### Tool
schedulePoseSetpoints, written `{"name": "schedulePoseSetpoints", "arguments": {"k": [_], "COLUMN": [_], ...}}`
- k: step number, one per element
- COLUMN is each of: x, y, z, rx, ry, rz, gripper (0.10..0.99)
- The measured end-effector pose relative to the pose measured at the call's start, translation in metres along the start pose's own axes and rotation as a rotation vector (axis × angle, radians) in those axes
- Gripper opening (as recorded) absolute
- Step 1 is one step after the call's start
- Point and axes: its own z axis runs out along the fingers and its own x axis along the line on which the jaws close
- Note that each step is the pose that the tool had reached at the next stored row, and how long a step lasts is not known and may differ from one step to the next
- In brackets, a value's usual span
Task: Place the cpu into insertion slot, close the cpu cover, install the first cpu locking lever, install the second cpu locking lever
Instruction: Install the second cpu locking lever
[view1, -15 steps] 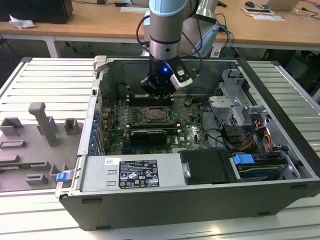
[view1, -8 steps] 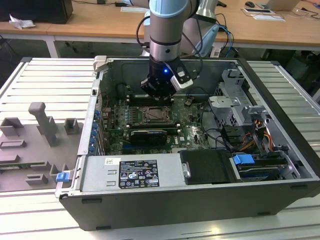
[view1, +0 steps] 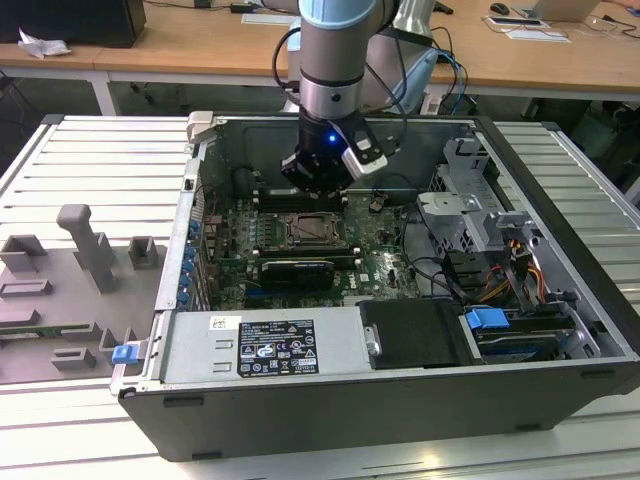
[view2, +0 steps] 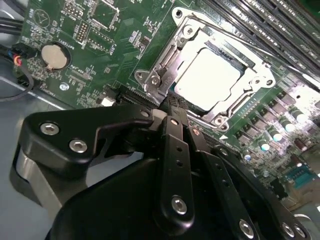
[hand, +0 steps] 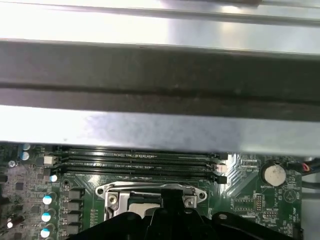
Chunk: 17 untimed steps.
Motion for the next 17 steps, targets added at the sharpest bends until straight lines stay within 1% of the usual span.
{"name": "schedulePoseSetpoints", "arguments": {"k": [2,4,5,6,7,8,9,10,11,13,17], "x": [-0.0002,-0.0004,-0.0003,-0.0001,0.0001,0.0005,0.0007,0.0013,0.0014,0.0011,0.0014], "y": [0.0003,0.0007,-0.0005,-0.0069,-0.0112,-0.019,-0.027,-0.0373,-0.0428,-0.049,-0.0552], "z": [-0.0059,-0.0155,-0.0159,-0.0162,-0.0162,-0.0158,-0.0151,-0.0144,-0.0142,-0.0139,-0.0138], "rx": [0.0,0.003,0.004,0.004,0.004,0.004,0.004,0.003,0.002,0.0,0.0], "ry": [0.0,0.0001,0.0001,0.0002,0.0002,0.0008,0.0036,0.0066,0.0095,0.0155,0.016], "rz": [0.0,0.0,0.0,0.0,0.0,0.0,0.0,0.0,0.0,0.001,0.001], "gripper": [0.106,0.106,0.106,0.106,0.106,0.106,0.106,0.106,0.106,0.106,0.106]}}
